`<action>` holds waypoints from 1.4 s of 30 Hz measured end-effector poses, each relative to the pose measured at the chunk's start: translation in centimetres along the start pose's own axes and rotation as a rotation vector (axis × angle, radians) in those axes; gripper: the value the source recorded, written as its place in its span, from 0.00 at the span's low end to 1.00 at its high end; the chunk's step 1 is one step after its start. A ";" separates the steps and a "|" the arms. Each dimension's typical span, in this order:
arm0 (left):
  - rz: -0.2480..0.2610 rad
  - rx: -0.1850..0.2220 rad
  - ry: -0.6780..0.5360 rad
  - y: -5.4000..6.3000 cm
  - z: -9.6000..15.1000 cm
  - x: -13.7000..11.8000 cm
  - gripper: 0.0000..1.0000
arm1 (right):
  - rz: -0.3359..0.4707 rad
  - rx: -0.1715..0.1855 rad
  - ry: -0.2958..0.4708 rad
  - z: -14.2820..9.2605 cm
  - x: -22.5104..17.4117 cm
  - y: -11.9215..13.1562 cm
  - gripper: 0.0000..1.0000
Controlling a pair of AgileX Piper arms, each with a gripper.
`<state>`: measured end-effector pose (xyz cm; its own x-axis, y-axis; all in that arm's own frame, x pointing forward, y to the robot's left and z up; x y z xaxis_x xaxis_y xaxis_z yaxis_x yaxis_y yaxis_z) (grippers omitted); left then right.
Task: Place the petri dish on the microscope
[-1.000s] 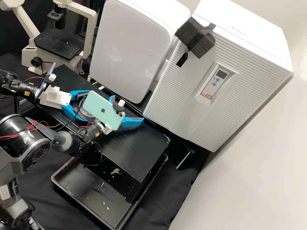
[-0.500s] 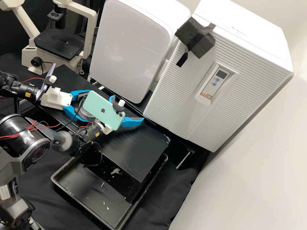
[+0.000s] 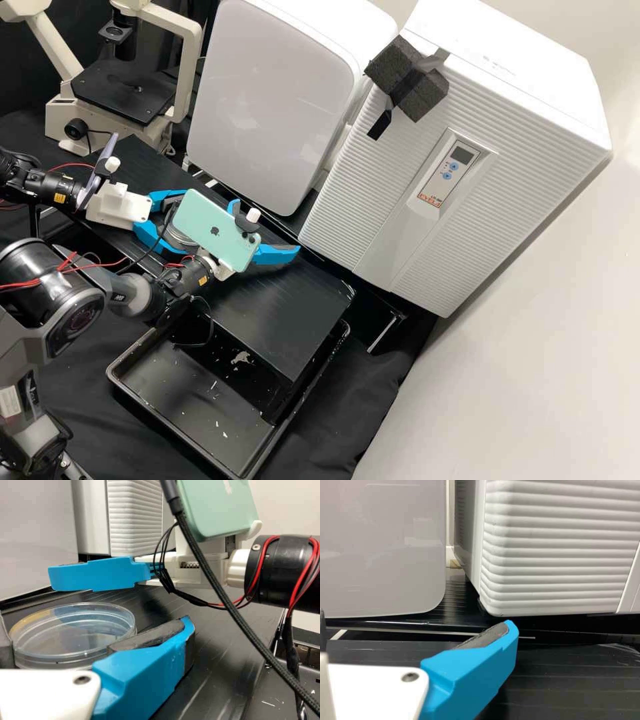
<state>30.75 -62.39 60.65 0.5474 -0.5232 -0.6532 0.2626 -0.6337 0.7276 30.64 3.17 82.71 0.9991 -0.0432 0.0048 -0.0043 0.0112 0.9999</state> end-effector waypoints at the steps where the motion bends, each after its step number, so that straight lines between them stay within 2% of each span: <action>1: -0.003 -0.001 -0.005 0.0 0.0 0.0 0.00 | 0.000 0.000 0.000 0.0 0.0 0.0 1.00; 25: -0.005 0.010 -0.024 0.0 0.1 -0.1 0.00 | 0.000 0.000 0.000 0.0 0.0 0.0 1.00; 29: -0.009 -0.011 -0.028 0.0 0.0 -0.1 0.00 | 0.000 0.000 0.000 0.0 0.0 0.0 1.00; 35: -0.008 -0.010 -0.030 0.1 -0.4 -0.3 0.00 | 0.000 0.000 0.000 0.0 0.0 0.0 1.00; 42: 0.003 -0.030 0.019 0.6 -2.2 -2.2 0.00 | 0.000 0.000 0.000 0.0 0.0 0.0 1.00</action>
<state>31.46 -60.34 63.00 0.5632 -0.5137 -0.6472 0.2843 -0.6150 0.7355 30.64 3.17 82.71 0.9991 -0.0432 0.0048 -0.0043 0.0112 0.9999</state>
